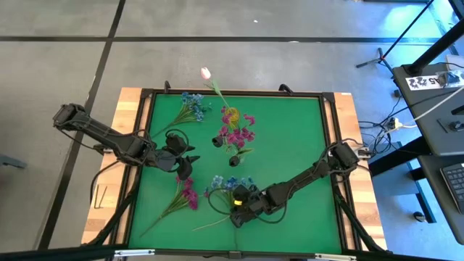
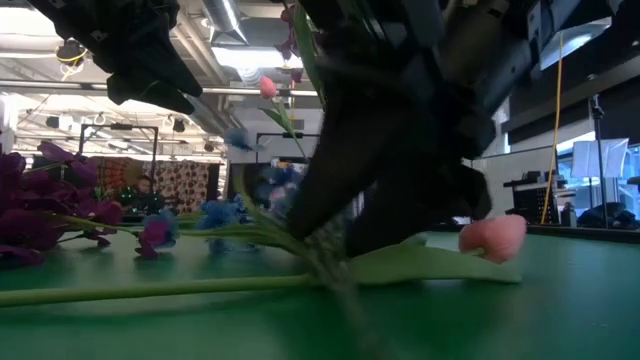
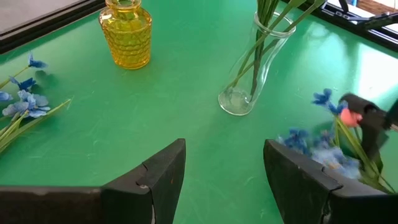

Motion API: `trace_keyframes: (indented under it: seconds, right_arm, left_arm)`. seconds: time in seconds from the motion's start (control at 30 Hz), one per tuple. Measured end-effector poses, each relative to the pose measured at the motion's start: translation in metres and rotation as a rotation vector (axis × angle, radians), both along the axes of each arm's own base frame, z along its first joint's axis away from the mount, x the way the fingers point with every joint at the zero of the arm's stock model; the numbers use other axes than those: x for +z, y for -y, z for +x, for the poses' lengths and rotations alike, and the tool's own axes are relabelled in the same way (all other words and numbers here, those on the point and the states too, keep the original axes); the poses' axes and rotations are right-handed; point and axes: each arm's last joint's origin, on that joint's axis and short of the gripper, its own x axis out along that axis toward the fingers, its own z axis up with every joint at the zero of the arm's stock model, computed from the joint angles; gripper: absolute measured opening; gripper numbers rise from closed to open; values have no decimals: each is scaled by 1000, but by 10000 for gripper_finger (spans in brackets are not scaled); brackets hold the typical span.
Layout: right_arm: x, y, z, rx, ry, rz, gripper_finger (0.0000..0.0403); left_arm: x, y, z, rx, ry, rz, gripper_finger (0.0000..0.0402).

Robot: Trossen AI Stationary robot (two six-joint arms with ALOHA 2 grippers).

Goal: Sort flowers into vase by color
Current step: Put the bottom blue flowers into the yellow vase

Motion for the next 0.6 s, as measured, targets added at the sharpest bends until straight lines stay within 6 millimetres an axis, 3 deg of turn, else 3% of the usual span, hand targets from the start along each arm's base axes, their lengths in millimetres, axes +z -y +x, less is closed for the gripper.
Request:
trace_keyframes:
  seconds: [0.6]
  right_arm:
    - [12, -2, 2, 83, 55, 2, 10]
  left_arm:
    - [0, 0, 0, -6, -1, -6, 210]
